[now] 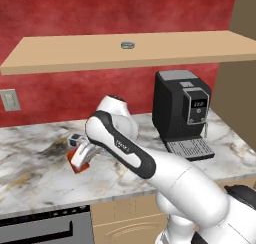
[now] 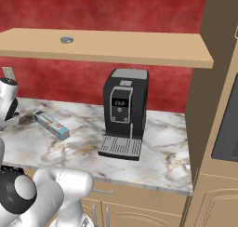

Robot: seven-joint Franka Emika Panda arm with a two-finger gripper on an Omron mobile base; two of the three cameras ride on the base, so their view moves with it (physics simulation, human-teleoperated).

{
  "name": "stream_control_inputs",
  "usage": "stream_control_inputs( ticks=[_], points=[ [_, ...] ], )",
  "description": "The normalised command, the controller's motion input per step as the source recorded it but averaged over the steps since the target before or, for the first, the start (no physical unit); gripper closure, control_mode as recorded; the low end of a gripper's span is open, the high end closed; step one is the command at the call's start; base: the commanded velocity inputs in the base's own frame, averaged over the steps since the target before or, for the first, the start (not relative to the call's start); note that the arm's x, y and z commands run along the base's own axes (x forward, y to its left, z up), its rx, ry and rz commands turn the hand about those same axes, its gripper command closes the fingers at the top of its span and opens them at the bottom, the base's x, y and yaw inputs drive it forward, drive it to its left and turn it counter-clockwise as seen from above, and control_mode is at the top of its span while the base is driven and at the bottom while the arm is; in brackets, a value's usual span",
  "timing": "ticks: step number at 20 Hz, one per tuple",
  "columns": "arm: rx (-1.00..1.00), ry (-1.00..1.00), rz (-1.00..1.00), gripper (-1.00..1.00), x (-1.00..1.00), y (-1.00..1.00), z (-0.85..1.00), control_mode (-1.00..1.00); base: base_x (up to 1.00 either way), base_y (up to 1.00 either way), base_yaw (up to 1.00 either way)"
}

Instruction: Restock the canned food cabinet by taking the new fresh canned food from the counter and placing it in the cabinet. Then, take the old canned food from the cabinet and place it on the counter.

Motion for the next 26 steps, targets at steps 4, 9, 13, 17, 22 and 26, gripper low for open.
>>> stream_control_inputs(
  ticks=[4,9,13,17,22,26],
  points=[
    [-0.02,-0.14,0.08,1.00,0.18,0.20,-0.77,-1.00,0.00,0.00,0.00],
    [0.00,-0.11,0.05,1.00,0.37,0.10,-0.45,-1.00,0.00,0.00,0.00],
    [0.00,-0.07,0.02,1.00,0.49,0.07,-0.39,-1.00,0.00,0.00,0.00],
    [0.00,-0.04,0.02,1.00,0.54,0.10,-0.38,-1.00,0.00,0.00,0.00],
    [0.00,-0.05,0.00,1.00,0.44,0.00,-0.48,-1.00,0.00,0.00,0.00],
    [0.02,-0.05,0.00,1.00,0.23,0.00,-0.43,-1.00,0.00,0.00,0.00]
  ],
)
